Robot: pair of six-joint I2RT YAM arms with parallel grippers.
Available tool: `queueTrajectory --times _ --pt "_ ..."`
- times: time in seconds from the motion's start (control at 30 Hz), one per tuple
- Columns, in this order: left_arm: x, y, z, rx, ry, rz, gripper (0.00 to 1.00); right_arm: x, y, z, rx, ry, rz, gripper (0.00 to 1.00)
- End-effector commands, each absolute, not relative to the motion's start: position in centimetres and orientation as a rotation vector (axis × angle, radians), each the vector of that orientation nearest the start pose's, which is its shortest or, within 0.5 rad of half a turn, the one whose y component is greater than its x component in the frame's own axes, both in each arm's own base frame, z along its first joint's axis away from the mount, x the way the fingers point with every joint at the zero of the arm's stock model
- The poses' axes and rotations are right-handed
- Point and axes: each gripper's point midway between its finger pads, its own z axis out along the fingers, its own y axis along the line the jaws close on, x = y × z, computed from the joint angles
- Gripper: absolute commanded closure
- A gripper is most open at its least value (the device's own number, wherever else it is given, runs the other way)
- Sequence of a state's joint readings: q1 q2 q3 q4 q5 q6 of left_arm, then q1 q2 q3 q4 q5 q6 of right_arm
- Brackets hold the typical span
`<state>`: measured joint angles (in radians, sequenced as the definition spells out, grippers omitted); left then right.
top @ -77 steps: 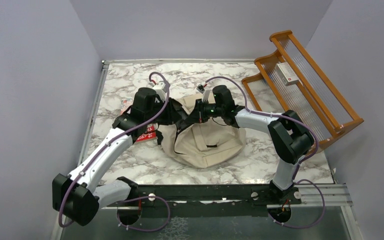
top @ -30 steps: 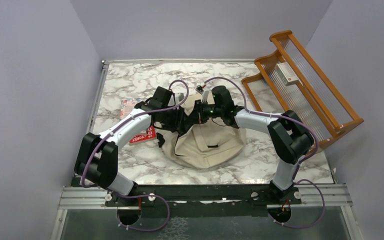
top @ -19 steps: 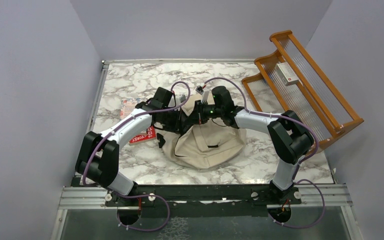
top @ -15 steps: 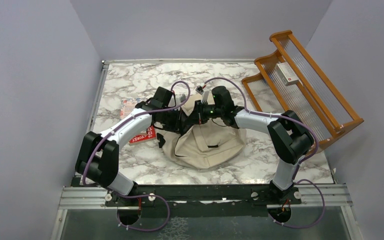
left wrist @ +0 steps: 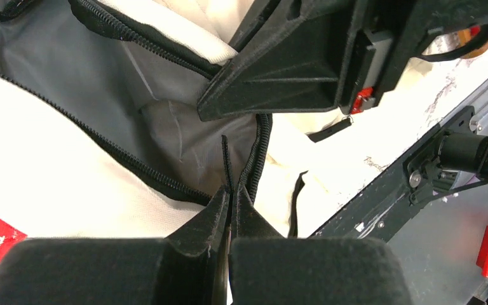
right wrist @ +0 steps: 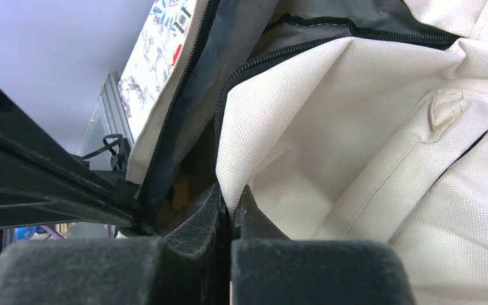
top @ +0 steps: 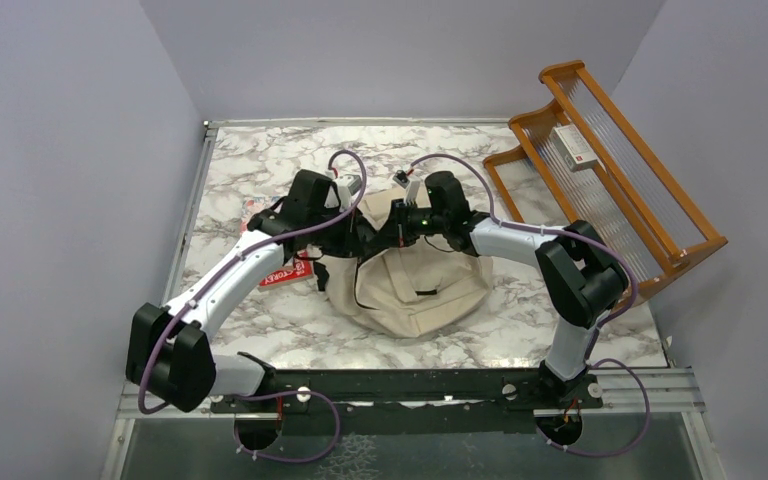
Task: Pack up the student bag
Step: Unzip the student bag at the center of the board.
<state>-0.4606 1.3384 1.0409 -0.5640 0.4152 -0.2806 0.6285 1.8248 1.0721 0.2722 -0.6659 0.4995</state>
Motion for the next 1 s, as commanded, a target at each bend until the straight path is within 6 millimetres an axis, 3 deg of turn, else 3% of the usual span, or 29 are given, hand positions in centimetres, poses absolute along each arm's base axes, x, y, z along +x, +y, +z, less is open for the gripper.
queueTrajectory --times 0.0,0.27,0.43,0.57,0.7,0.8,0.97 --pt "25.9 -22.3 17.5 0.412 2.361 -0.868 1.0 30.8 37.5 12.4 -0.562 2.154 1.322 0.99" --pt "24.7 -22.3 18.3 0.439 2.242 -0.923 1.0 31.6 37.5 12.9 -0.478 2.185 1.306 0.99" --pt "24.4 -21.8 19.9 0.358 2.091 -0.948 1.0 31.8 37.7 13.1 -0.441 2.19 1.317 0.99" --pt "24.1 -20.7 22.5 0.278 1.844 -0.957 1.0 32.2 37.9 13.2 -0.435 2.196 1.316 1.0" --pt "22.3 -19.4 25.9 0.285 1.53 -0.975 1.0 32.4 38.1 13.5 -0.439 2.189 1.321 1.0" --pt "21.0 -18.9 26.5 0.347 1.424 -0.952 1.0 32.6 38.3 13.6 -0.436 2.188 1.329 1.0" --pt "20.5 -19.7 25.6 0.445 1.439 -0.957 1.0 33.2 38.8 14.1 -0.415 2.177 1.348 1.0"
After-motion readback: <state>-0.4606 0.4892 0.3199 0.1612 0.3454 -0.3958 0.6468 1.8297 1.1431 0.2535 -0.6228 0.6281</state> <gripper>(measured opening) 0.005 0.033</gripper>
